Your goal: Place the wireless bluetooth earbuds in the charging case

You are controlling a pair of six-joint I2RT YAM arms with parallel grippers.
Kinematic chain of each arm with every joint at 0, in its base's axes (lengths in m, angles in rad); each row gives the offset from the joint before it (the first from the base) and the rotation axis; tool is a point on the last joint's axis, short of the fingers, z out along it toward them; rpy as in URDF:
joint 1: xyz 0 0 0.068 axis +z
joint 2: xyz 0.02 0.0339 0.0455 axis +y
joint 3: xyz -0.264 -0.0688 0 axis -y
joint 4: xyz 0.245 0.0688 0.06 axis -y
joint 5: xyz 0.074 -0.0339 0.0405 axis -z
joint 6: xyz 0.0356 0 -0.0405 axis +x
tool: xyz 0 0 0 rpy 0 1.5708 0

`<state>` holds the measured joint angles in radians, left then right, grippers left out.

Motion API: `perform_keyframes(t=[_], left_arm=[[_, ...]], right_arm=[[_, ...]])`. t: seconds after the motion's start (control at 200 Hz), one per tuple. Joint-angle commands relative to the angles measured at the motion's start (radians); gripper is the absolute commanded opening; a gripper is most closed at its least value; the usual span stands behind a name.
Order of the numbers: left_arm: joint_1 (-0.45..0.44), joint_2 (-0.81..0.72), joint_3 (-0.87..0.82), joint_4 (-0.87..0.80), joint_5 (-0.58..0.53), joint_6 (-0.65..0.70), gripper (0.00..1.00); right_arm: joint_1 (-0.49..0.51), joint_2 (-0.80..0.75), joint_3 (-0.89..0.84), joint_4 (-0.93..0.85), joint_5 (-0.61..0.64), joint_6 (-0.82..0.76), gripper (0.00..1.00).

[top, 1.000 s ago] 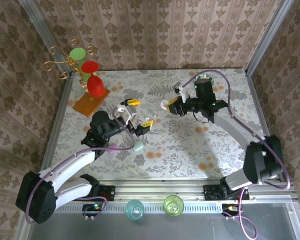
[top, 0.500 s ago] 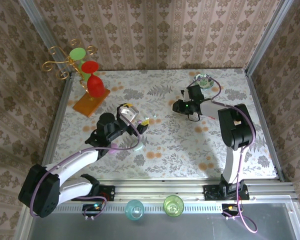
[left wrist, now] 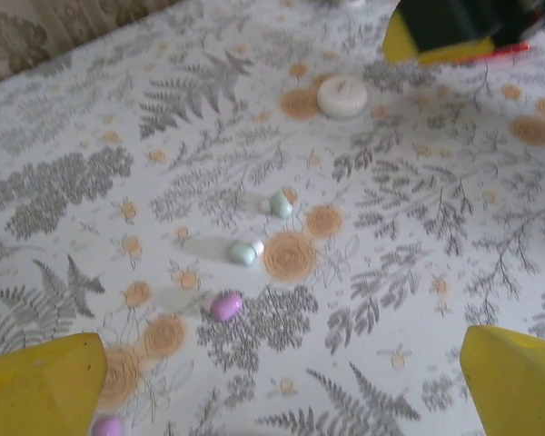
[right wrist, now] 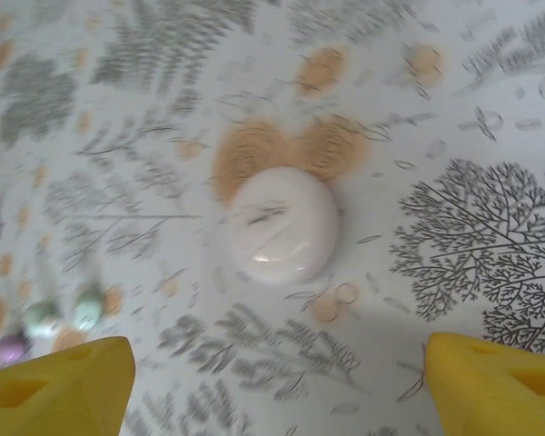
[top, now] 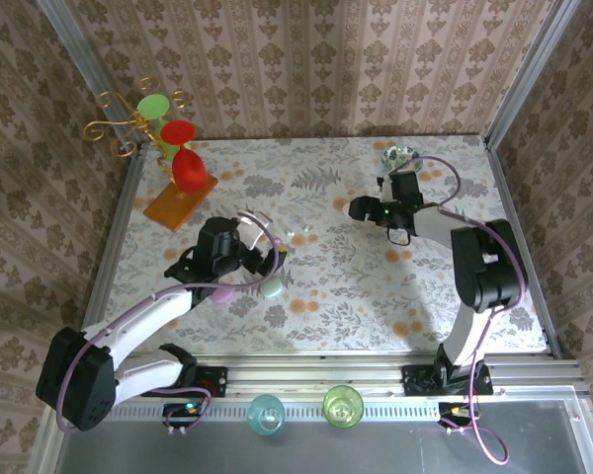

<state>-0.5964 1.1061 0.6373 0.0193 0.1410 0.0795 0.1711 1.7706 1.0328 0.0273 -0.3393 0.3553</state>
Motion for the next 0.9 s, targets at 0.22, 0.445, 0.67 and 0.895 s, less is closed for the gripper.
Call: perform_keyframes(t=[0.22,0.445,0.67,0.895], left_arm=[[-0.105,0.031,0.106,-0.376,-0.03,0.158,0.98],[-0.141,0.064,0.08,-0.433,-0.083,0.347,0.95],[-0.14,0.167,0.085,-0.463,-0.02,0.391,0.84],[-0.14,0.287,0.083,-0.411,-0.004,0.379,0.74]], right_arm=[[0.162,-0.236,-0.111,-0.083,-0.244,-0.58,0.9],[0.215,-0.244,-0.113,-0.132,-0.232,-0.656,0.9],[0.214,-0.248,-0.095,-0.173,-0.216,-0.68,0.9],[0.213,-0.258,-0.093,-0.194,-0.199,-0.688,0.9]])
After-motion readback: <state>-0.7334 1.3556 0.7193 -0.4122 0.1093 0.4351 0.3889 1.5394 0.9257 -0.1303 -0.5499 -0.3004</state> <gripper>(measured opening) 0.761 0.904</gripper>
